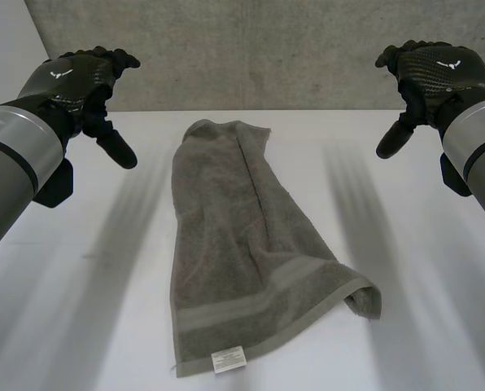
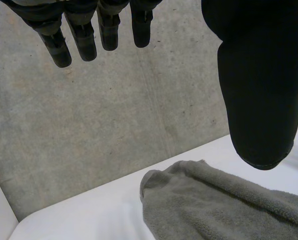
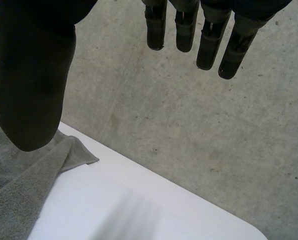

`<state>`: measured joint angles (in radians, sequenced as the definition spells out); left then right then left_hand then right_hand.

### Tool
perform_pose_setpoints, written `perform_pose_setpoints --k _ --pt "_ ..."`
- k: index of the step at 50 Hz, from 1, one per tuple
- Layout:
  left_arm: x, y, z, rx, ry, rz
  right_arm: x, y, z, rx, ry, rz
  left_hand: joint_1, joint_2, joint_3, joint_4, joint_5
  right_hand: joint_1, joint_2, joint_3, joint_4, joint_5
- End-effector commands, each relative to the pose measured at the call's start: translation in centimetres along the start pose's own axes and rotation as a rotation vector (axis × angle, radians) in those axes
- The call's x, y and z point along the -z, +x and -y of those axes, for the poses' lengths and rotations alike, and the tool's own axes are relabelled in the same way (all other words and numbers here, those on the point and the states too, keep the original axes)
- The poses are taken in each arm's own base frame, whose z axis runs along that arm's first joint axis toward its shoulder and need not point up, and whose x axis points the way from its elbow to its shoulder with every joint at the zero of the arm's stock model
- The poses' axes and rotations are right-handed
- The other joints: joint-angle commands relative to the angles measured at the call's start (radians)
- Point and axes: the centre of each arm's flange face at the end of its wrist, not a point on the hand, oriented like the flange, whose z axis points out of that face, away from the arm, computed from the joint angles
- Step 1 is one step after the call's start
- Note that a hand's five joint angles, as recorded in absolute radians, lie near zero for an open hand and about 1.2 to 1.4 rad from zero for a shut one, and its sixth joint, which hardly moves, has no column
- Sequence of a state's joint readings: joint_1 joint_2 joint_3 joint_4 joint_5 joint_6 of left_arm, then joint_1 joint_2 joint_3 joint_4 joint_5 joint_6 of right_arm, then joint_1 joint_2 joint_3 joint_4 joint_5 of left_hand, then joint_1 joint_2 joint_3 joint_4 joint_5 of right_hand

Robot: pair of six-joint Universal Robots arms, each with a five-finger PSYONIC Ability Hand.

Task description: Fold the towel.

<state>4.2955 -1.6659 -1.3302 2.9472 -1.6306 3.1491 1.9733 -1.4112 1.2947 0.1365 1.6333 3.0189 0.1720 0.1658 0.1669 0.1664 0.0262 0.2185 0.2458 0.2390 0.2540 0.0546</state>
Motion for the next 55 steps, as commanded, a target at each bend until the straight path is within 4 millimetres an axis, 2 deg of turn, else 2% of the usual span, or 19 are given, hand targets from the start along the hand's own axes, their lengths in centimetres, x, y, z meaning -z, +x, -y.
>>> perform_pose_setpoints --k 1,8,13,15,16,18,24,29,32,34,35,39,43,45,46,48,51,54,55 --pt "0.0 0.0 -0.1 0.0 -0.002 -0.002 0.0 -0.3 -0.1 0.002 -0.002 0.029 0.006 0.012 0.011 0.012 -0.022 -0.044 -0.071 -0.064 -0.079 -0.055" --pt "-0.6 0.1 -0.7 -0.003 -0.019 -0.002 0.6 -1.5 -0.6 0.051 -0.043 0.168 0.006 0.012 0.011 0.012 -0.022 -0.044 -0.071 -0.064 -0.079 -0.055" --pt "-1.0 0.1 -1.0 -0.003 -0.028 -0.002 2.2 -2.9 -2.6 0.107 -0.199 0.306 0.003 0.01 0.008 0.009 -0.025 -0.044 -0.071 -0.064 -0.079 -0.055" --pt "-1.0 0.1 -1.0 -0.003 -0.028 -0.002 3.5 -4.5 -4.4 0.127 -0.302 0.391 0.006 0.012 0.011 0.012 -0.022 -0.044 -0.071 -0.064 -0.079 -0.055" --pt "-1.0 0.1 -0.9 -0.003 -0.025 -0.002 3.5 -4.5 -4.4 0.127 -0.302 0.392 0.006 0.012 0.011 0.012 -0.022 -0.044 -0.071 -0.064 -0.079 -0.055" --pt "-1.1 0.1 -0.9 -0.003 -0.019 -0.002 4.7 -6.5 -6.0 0.148 -0.321 0.458 0.006 0.012 0.011 0.012 -0.022 -0.044 -0.071 -0.064 -0.079 -0.055" --pt "-1.3 0.1 -1.1 -0.004 -0.012 -0.001 5.2 -7.6 -9.0 0.156 -0.293 0.478 0.006 0.012 0.011 0.012 -0.022 -0.044 -0.071 -0.064 -0.079 -0.055" --pt "-1.4 0.1 -1.4 -0.004 -0.019 -0.001 6.6 -9.5 -13.0 0.179 -0.222 0.535 0.006 0.012 0.011 0.012 -0.022 -0.044 -0.071 -0.064 -0.079 -0.055" --pt "-1.4 0.1 -1.5 -0.004 -0.02 -0.001 7.0 -10.1 -14.3 0.201 -0.223 0.554 0.006 0.012 0.011 0.012 -0.022 -0.044 -0.071 -0.064 -0.079 -0.055" --pt "-1.4 0.2 -1.6 -0.005 -0.023 -0.002 7.6 -11.0 -16.6 0.26 -0.232 0.586 0.006 0.012 0.011 0.012 -0.022 -0.044 -0.071 -0.064 -0.079 -0.055" --pt "-1.4 0.2 -1.6 -0.005 -0.023 -0.002 7.6 -11.0 -16.6 0.26 -0.232 0.586 0.006 0.012 0.011 0.012 -0.022 -0.044 -0.071 -0.064 -0.079 -0.055" --pt "-1.5 0.2 -1.7 -0.005 -0.025 -0.002 8.2 -11.3 -19.7 0.384 -0.267 0.616 0.006 0.012 0.011 0.012 -0.022 -0.044 -0.071 -0.064 -0.079 -0.055" --pt "-1.6 0.2 -1.8 -0.005 -0.025 -0.002 8.1 -11.4 -20.4 0.426 -0.248 0.619 0.006 0.012 0.011 0.012 -0.022 0.048 0.021 0.028 0.013 0.038" --pt "-1.7 0.2 -1.9 -0.005 -0.026 -0.002 7.6 -11.5 -20.5 0.434 -0.21 0.595 0.006 0.012 0.011 0.012 -0.022 0.413 0.386 0.393 0.378 0.402" --pt "-1.7 0.2 -2.0 -0.005 -0.029 -0.002 7.6 -11.5 -20.5 0.434 -0.21 0.594 0.006 0.012 0.011 0.012 -0.022 0.415 0.388 0.395 0.38 0.405" --pt "-1.8 0.2 -2.1 -0.005 -0.034 -0.002 6.6 -11.0 -19.8 0.436 -0.16 0.529 0.006 0.012 0.011 0.012 -0.022 1.143 1.116 1.123 1.108 1.132" --pt "-1.8 0.2 -2.2 -0.006 -0.037 -0.001 6.3 -10.7 -19.5 0.436 -0.143 0.487 0.006 0.012 0.011 0.012 -0.022 1.178 1.15 1.157 1.142 1.167" --pt "-1.9 0.2 -2.3 -0.006 -0.04 -0.002 5.6 -9.5 -17.7 0.429 -0.096 0.382 0.006 0.012 0.011 0.012 -0.022 1.178 1.15 1.157 1.142 1.167" --pt "-1.9 0.2 -2.3 -0.006 -0.04 -0.002 5.0 -8.3 -16.7 0.421 -0.08 0.319 0.006 0.012 0.011 0.012 -0.022 1.178 1.15 1.157 1.142 1.167"
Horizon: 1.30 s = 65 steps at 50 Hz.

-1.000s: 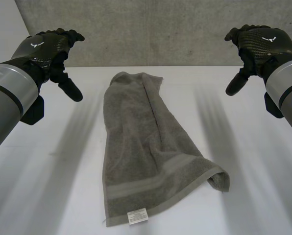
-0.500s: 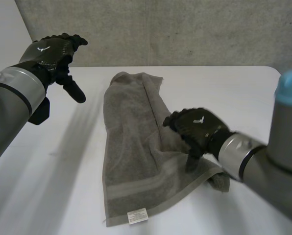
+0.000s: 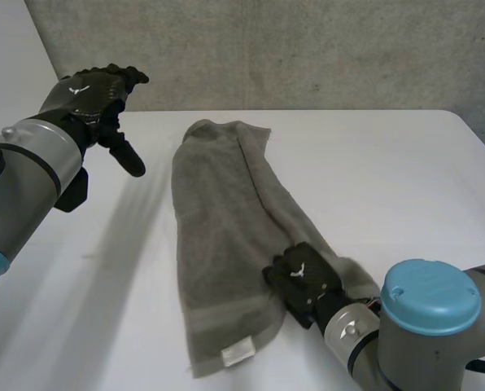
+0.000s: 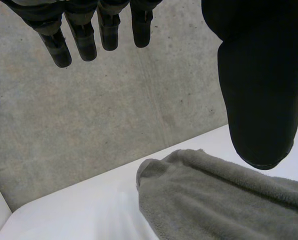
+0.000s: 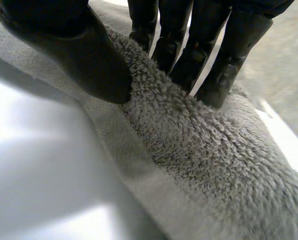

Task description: Fold the towel.

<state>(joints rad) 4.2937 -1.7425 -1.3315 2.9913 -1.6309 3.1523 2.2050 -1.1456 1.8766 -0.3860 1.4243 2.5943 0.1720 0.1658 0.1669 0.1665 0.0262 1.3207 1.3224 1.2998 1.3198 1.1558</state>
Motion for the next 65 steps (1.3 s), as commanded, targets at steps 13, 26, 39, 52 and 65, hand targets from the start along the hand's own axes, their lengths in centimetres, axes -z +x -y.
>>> perform_pose_setpoints --k 13,26,39,52,65 --pt "-1.5 0.3 -2.9 -0.007 -0.085 -0.009 1.3 12.7 -0.6 -0.077 -0.003 -0.399 0.012 0.018 0.017 0.018 -0.017 0.076 0.074 0.096 0.076 0.066" --pt "-5.6 1.8 -10.5 -0.146 -0.182 -0.132 1.7 17.2 -3.6 -0.145 -0.068 -0.438 0.033 0.039 0.038 0.038 0.004 0.076 0.074 0.096 0.076 0.066" --pt "-11.2 3.6 -15.3 -0.249 -0.065 -0.279 1.7 18.6 -4.6 -0.232 -0.065 -0.459 0.08 0.086 0.085 0.085 0.051 0.076 0.074 0.096 0.076 0.066" --pt "-14.8 4.6 -18.4 -0.304 -0.063 -0.347 1.4 17.8 -5.2 -0.241 -0.087 -0.434 0.153 0.159 0.158 0.158 0.124 0.076 0.074 0.096 0.076 0.066" --pt "-15.7 5.0 -20.0 -0.416 -0.038 -0.378 1.4 17.8 -5.2 -0.238 -0.09 -0.431 0.226 0.232 0.231 0.232 0.197 0.076 0.074 0.096 0.076 0.066"
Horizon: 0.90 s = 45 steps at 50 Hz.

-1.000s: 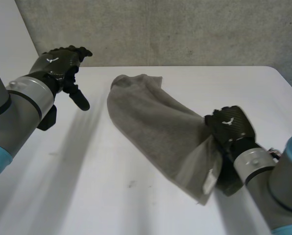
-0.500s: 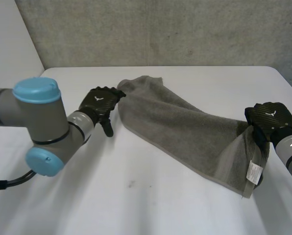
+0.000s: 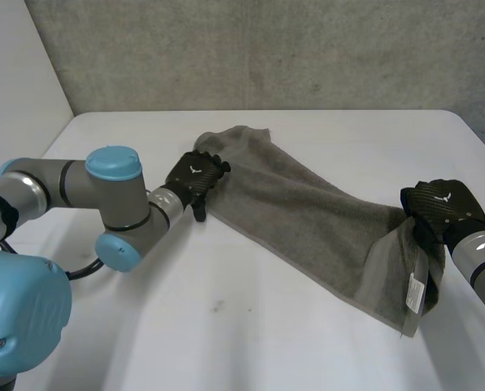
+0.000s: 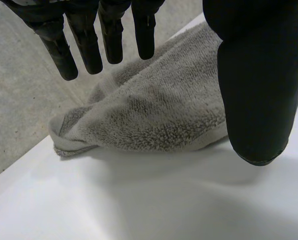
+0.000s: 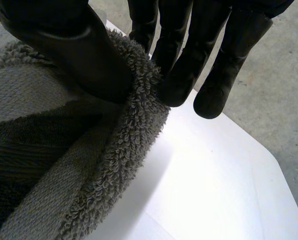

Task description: Fold the towel.

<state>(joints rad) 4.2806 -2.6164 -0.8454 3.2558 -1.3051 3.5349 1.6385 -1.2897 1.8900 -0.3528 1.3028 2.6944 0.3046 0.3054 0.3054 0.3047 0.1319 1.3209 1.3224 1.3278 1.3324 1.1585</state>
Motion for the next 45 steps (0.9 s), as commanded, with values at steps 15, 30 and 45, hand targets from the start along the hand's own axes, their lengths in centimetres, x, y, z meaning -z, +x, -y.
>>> perform_pose_setpoints --k 15,30,45 --pt "-1.1 1.2 -0.7 -0.068 0.038 -0.049 0.0 -0.1 -0.2 0.0 -0.005 0.005 0.32 0.319 0.319 0.32 0.318 0.075 0.074 0.068 0.064 0.063" --pt "-2.0 1.2 0.3 -0.084 0.086 -0.039 -0.1 -0.3 -0.4 0.001 -0.013 0.013 0.358 0.357 0.357 0.358 0.356 0.075 0.074 0.068 0.064 0.063" --pt "-2.5 2.0 0.6 -0.091 0.109 -0.055 -0.2 -0.4 -0.7 0.0 -0.02 0.018 0.558 0.557 0.557 0.558 0.556 0.075 0.074 0.068 0.064 0.063"
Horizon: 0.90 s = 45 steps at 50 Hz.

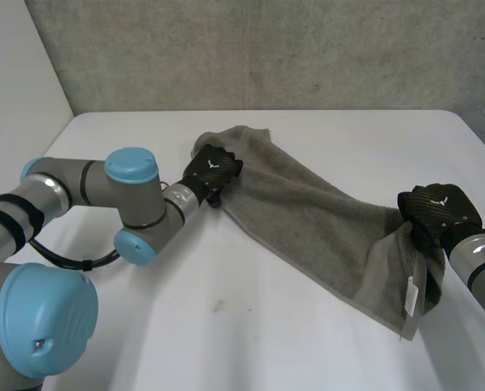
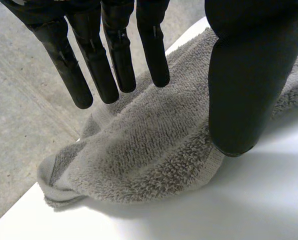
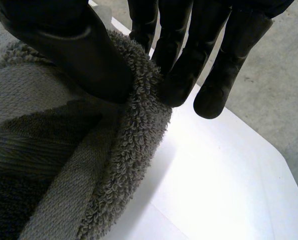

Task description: Fold the towel.

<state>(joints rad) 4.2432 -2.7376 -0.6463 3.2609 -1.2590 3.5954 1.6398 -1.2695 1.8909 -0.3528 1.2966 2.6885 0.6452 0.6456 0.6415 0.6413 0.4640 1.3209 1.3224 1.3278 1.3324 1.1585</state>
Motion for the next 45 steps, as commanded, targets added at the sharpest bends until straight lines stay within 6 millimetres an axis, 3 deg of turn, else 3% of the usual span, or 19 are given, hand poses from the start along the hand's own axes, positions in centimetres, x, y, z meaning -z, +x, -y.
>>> perform_pose_setpoints --k 1,11,17,22,27,29,30,32,35,37,38,40,41,42,43,45 --pt "-0.1 0.5 -0.1 0.0 0.003 -0.013 -0.1 -0.1 -0.2 -0.001 -0.005 0.003 0.258 0.257 0.262 0.262 0.265 0.075 0.074 0.068 0.064 0.063" --pt "-0.1 1.2 -0.2 0.002 -0.004 -0.027 -0.2 0.0 -0.1 0.0 -0.003 0.0 0.464 0.463 0.467 0.468 0.47 0.075 0.074 0.068 0.064 0.063" --pt "0.2 1.4 -0.7 0.009 -0.023 -0.036 -0.2 0.2 0.1 -0.001 0.002 -0.009 0.742 0.741 0.745 0.746 0.748 0.075 0.074 0.068 0.064 0.063" --pt "0.4 2.0 -0.9 0.017 -0.051 -0.057 -0.1 0.5 0.5 -0.004 0.007 -0.015 0.751 0.751 0.755 0.755 0.758 0.075 0.074 0.068 0.064 0.063" --pt "0.9 2.3 0.4 0.02 -0.067 -0.064 0.1 0.7 1.2 -0.02 -0.019 -0.002 0.751 0.751 0.755 0.755 0.758 0.075 0.074 0.068 0.064 0.063" --pt "2.1 1.3 2.7 0.027 -0.106 -0.051 0.2 0.9 1.7 -0.023 -0.021 0.0 0.751 0.751 0.755 0.755 0.758 0.075 0.074 0.068 0.064 0.063" --pt "2.1 1.3 2.8 0.027 -0.106 -0.051 0.4 1.1 2.2 -0.027 -0.023 0.003 0.751 0.751 0.755 0.755 0.758 0.075 0.074 0.068 0.064 0.063" --pt "4.0 -0.1 5.0 0.035 -0.171 -0.011 0.5 1.3 2.9 -0.035 -0.021 0.003 0.751 0.751 0.755 0.755 0.758 0.075 0.074 0.068 0.064 0.063" --pt "5.2 -0.9 6.3 0.037 -0.19 0.014 0.9 1.8 4.5 -0.077 -0.005 0.001 0.751 0.751 0.755 0.755 0.758 0.075 0.074 0.068 0.064 0.063" --pt "7.6 -2.1 8.7 0.038 -0.204 0.063 1.2 2.0 5.4 -0.107 0.01 0.001 0.751 0.751 0.755 0.755 0.758 0.075 0.074 0.068 0.064 0.063" --pt "7.7 -2.1 8.7 0.038 -0.204 0.063 1.5 2.3 6.4 -0.137 0.026 -0.001 0.751 0.751 0.755 0.755 0.758 0.075 0.074 0.068 0.064 0.063" --pt "10.6 -3.3 11.0 0.038 -0.197 0.099 1.8 2.6 7.4 -0.163 0.044 0.001 0.751 0.751 0.755 0.755 0.758 0.075 0.074 0.068 0.064 0.063" --pt "10.6 -3.3 11.0 0.038 -0.197 0.099 2.3 2.8 8.5 -0.181 0.068 0.011 0.751 0.751 0.755 0.755 0.758 0.075 0.074 0.068 0.064 0.063" --pt "12.1 -3.8 12.2 0.035 -0.186 0.116 2.8 2.9 9.5 -0.196 0.088 0.027 0.751 0.751 0.755 0.755 0.758 0.075 0.074 0.068 0.064 0.063" --pt "12.1 -3.8 12.2 0.035 -0.185 0.116 2.8 2.9 9.5 -0.196 0.089 0.027 0.751 0.751 0.755 0.755 0.758 0.075 0.074 0.068 0.064 0.063" --pt "14.9 -4.2 14.3 0.033 -0.157 0.146 3.4 3.0 10.5 -0.206 0.106 0.048 0.751 0.751 0.755 0.755 0.758 0.075 0.074 0.068 0.064 0.063"
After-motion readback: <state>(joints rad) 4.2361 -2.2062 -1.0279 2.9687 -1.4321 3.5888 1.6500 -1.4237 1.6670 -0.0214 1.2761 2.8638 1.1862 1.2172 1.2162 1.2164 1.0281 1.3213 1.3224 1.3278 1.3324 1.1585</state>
